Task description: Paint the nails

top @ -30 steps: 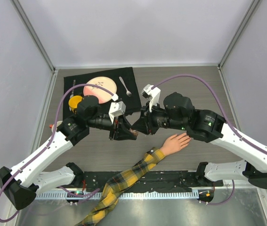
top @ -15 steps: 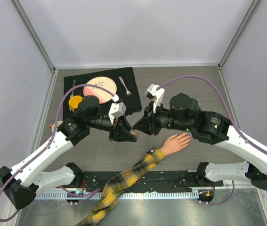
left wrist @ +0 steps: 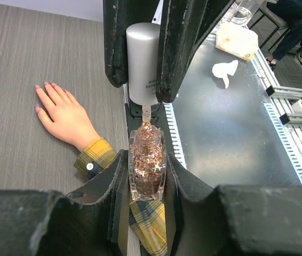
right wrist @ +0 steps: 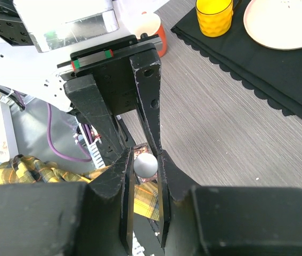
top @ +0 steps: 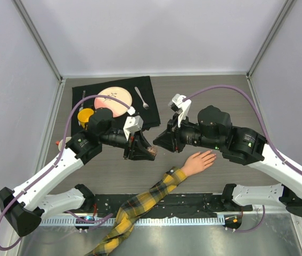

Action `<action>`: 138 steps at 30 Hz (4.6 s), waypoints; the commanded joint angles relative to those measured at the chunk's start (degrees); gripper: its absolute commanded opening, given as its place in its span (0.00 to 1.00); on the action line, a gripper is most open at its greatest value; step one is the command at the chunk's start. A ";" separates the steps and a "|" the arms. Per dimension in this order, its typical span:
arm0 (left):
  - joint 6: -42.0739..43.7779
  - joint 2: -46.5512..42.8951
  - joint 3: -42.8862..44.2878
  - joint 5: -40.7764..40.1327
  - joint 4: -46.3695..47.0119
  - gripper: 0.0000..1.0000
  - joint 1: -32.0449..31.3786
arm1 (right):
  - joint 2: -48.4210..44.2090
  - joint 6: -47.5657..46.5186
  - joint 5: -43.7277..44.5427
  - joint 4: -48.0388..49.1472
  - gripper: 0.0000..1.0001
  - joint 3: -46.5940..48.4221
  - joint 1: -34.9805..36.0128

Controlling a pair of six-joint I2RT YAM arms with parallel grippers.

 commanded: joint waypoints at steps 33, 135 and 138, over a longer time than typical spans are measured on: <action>0.25 0.08 2.39 0.28 0.93 0.00 -0.07 | -2.63 0.54 1.20 3.90 0.01 -0.59 0.21; -3.18 9.22 3.01 -32.68 19.30 0.00 -2.80 | -0.35 25.76 33.37 11.02 0.01 -49.99 -46.73; -2.91 9.30 3.01 -32.68 19.21 0.00 -2.88 | -0.43 25.50 33.46 11.54 0.01 -50.16 -46.73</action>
